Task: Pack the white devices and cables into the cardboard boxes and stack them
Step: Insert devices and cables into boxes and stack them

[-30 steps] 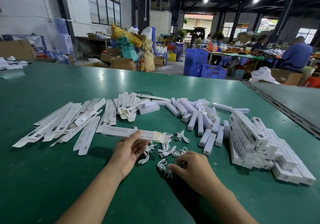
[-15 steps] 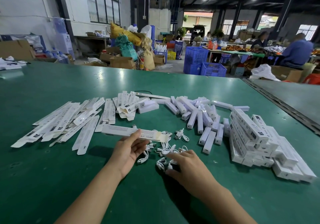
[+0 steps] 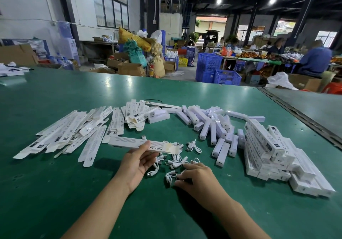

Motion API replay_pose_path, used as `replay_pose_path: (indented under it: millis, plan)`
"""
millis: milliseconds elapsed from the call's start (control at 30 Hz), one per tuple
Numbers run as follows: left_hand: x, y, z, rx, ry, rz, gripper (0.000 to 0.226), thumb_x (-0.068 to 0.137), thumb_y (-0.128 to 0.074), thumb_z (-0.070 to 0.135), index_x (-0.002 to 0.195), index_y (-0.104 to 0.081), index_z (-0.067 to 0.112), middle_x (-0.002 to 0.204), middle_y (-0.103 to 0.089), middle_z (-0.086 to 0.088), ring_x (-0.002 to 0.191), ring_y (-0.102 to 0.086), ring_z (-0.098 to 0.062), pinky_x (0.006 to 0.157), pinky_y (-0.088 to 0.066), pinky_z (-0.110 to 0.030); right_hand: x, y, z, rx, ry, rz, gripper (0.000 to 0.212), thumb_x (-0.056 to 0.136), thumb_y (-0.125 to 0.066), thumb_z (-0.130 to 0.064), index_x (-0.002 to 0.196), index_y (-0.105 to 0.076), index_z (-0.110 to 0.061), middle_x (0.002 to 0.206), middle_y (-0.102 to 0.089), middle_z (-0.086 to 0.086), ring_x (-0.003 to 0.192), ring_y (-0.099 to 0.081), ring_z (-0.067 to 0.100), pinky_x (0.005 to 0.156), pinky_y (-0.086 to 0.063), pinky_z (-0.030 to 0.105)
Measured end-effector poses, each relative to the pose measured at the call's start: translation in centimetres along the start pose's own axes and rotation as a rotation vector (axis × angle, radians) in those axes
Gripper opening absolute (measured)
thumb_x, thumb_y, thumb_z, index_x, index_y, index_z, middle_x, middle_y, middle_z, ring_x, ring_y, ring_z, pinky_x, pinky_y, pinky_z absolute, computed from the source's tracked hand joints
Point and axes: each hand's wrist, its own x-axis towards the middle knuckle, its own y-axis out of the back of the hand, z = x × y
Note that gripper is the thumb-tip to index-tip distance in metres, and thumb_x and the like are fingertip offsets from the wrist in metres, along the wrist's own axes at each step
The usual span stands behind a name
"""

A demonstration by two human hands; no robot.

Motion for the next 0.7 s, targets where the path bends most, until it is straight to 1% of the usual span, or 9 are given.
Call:
replay_pose_path:
  millis: [133,200,267,333,400,500,567,633,700]
  plan:
    - [-0.1,0.0,0.0,-0.004,-0.002,-0.004,0.024,0.071,-0.075,0.02,0.088,-0.069,0.003,0.078,-0.074,-0.017,0.067,-0.073,-0.02,0.054,-0.058,-0.026,-0.2,0.0,0.1,0.014,-0.045,-0.024,0.026,0.087,-0.068,-0.038,0.106,-0.075,-0.022,0.115,-0.069,0.0,0.112,-0.056,0.017,0.099,-0.037,0.025]
    - [-0.1,0.0,0.0,-0.002,-0.003,-0.001,0.027,0.072,-0.075,0.02,0.091,-0.067,0.002,0.078,-0.074,-0.017,0.066,-0.073,-0.02,0.054,-0.058,-0.025,-0.4,0.0,0.1,0.041,-0.053,0.009,0.016,0.086,-0.068,-0.028,0.098,-0.075,-0.02,0.099,-0.07,-0.006,0.094,-0.058,0.013,0.089,-0.041,0.025]
    - [-0.1,0.0,0.1,0.002,-0.003,-0.001,0.029,0.072,-0.074,0.02,0.093,-0.065,0.002,0.076,-0.074,-0.016,0.065,-0.073,-0.019,0.053,-0.058,-0.025,-0.4,0.1,0.1,0.065,-0.117,0.049,0.015,0.087,-0.064,-0.023,0.1,-0.071,-0.023,0.094,-0.069,-0.007,0.085,-0.055,0.011,0.076,-0.038,0.019]
    - [-0.1,0.0,0.0,0.001,-0.002,-0.012,0.029,0.072,-0.074,0.02,0.092,-0.064,0.003,0.075,-0.074,-0.016,0.065,-0.073,-0.018,0.053,-0.058,-0.025,-0.4,0.2,0.2,0.097,-0.192,0.08,0.022,0.089,-0.063,-0.024,0.111,-0.066,-0.026,0.099,-0.07,-0.004,0.087,-0.058,0.014,0.072,-0.037,0.018]
    - [0.0,0.0,0.0,0.003,-0.003,-0.019,0.029,0.072,-0.074,0.021,0.093,-0.065,0.003,0.076,-0.074,-0.015,0.065,-0.073,-0.018,0.053,-0.058,-0.025,-0.4,0.5,0.4,0.131,-0.229,0.119,0.026,0.089,-0.066,-0.025,0.115,-0.064,-0.026,0.1,-0.072,-0.003,0.091,-0.063,0.016,0.076,-0.042,0.02]
    - [0.0,-0.2,-0.1,0.037,-0.016,-0.008,0.032,0.072,-0.074,0.02,0.095,-0.064,0.001,0.076,-0.073,-0.015,0.066,-0.073,-0.019,0.054,-0.058,-0.026,-0.4,1.4,0.5,0.228,-0.25,0.223,0.023,0.086,-0.074,-0.024,0.109,-0.071,-0.023,0.093,-0.073,-0.009,0.086,-0.066,0.004,0.081,-0.047,0.014]
    - [-0.1,-0.5,-0.3,0.073,-0.04,-0.005,0.032,0.072,-0.074,0.02,0.095,-0.062,0.001,0.074,-0.072,-0.013,0.066,-0.073,-0.019,0.055,-0.058,-0.026,-0.5,1.8,0.5,0.317,-0.203,0.296,0.022,0.085,-0.076,-0.019,0.107,-0.075,-0.018,0.087,-0.071,-0.014,0.081,-0.065,-0.005,0.076,-0.046,0.007]
    - [-0.2,-0.8,-0.6,0.114,-0.077,-0.019,0.034,0.072,-0.073,0.02,0.097,-0.064,-0.001,0.077,-0.074,-0.013,0.066,-0.073,-0.018,0.056,-0.059,-0.026,-0.5,1.7,0.3,0.386,-0.15,0.341,0.021,0.086,-0.075,-0.014,0.107,-0.076,-0.016,0.094,-0.07,-0.017,0.085,-0.064,-0.009,0.073,-0.043,0.004]
    - [-0.5,-1.1,-0.8,0.16,-0.114,-0.039,0.036,0.072,-0.073,0.02,0.099,-0.066,-0.002,0.085,-0.076,-0.016,0.068,-0.073,-0.018,0.058,-0.06,-0.025,-0.5,1.5,0.0,0.464,-0.153,0.362,0.022,0.086,-0.074,-0.01,0.105,-0.077,-0.019,0.101,-0.069,-0.016,0.089,-0.064,-0.006,0.073,-0.043,0.005]
